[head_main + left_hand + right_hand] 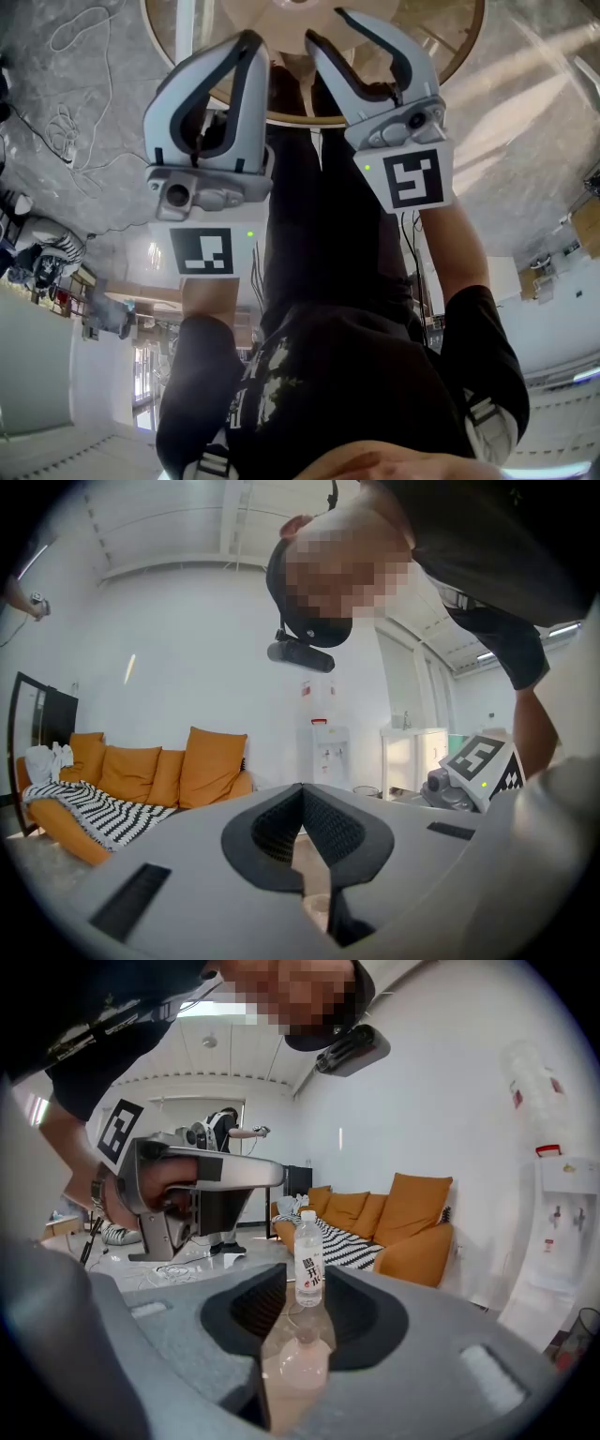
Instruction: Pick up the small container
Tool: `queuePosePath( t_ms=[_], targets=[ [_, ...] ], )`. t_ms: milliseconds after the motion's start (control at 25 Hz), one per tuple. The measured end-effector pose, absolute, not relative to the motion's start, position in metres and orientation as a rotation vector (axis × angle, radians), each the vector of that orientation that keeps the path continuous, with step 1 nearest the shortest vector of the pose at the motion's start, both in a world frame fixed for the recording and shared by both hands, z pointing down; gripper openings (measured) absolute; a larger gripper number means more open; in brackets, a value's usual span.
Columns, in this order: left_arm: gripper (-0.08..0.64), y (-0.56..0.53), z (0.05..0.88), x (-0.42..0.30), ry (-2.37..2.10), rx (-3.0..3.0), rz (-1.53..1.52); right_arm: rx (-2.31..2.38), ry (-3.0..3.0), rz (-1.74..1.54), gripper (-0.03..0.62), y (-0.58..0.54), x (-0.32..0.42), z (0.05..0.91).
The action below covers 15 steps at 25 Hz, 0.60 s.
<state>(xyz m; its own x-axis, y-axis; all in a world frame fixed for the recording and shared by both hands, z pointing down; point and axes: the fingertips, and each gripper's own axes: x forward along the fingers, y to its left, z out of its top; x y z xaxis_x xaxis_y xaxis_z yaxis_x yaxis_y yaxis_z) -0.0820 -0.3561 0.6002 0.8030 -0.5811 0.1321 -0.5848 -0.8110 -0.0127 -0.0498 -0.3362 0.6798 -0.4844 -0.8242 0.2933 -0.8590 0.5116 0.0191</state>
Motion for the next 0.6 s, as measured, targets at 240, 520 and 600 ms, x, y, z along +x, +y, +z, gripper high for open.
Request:
queuePosePath(
  t_ms=[240, 520, 600],
  targets=[
    [0.008, -0.359, 0.631, -0.081, -0.955, 2.934, 0.201, 1.379, -2.482, 0.200, 0.153, -0.337, -0.052, 0.717],
    [0.008, -0.365, 0.685, -0.094, -0.934, 2.906, 0.238, 1.377, -2.474, 0.231, 0.158, -0.349, -0.064, 0.768],
    [0.008, -0.367, 0.700, -0.094, -0.929, 2.896, 0.247, 1.373, -2.474, 0.240, 0.163, -0.354, -0.064, 0.784]
  ],
)
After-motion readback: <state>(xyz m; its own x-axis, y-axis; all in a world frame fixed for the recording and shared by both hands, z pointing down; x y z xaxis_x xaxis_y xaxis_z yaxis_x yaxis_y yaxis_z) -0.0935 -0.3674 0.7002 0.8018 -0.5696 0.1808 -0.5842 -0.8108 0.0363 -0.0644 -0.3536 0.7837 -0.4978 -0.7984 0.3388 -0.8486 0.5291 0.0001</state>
